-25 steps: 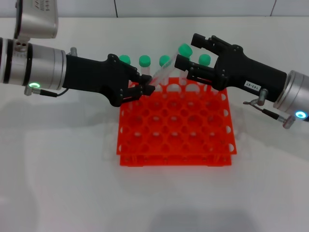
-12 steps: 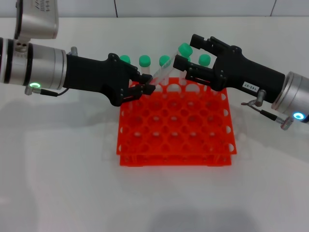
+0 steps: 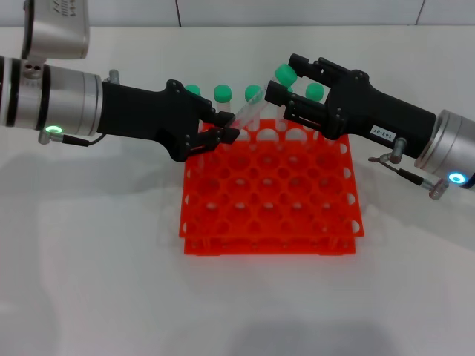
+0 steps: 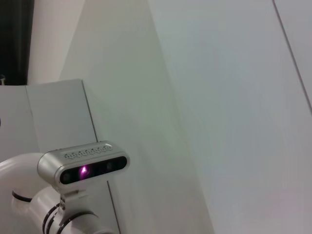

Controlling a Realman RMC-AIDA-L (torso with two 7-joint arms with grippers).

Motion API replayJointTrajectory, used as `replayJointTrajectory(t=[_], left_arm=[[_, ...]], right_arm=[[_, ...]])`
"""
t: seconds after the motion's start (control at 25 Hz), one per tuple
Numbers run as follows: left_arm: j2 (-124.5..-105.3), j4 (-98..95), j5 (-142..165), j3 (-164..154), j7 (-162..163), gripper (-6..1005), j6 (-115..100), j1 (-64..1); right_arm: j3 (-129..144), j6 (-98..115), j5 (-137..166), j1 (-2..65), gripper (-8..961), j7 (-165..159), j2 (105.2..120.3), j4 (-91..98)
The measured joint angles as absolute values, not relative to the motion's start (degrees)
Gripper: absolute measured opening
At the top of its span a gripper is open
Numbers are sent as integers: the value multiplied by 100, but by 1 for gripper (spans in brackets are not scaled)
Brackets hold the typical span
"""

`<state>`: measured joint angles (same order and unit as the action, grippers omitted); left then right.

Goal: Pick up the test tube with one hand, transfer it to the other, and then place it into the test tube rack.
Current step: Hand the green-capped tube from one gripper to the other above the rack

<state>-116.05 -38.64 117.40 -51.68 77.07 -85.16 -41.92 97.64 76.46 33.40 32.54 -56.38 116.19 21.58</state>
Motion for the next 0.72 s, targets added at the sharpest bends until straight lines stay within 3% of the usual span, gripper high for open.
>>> replayJointTrajectory(t=[0.72], left_arm=[[-11644,-3856,11751,-5168,7681,284,-8517,-4192]], right_arm=[[9898,7626,3243,3277,688,-5643,11619,2173]])
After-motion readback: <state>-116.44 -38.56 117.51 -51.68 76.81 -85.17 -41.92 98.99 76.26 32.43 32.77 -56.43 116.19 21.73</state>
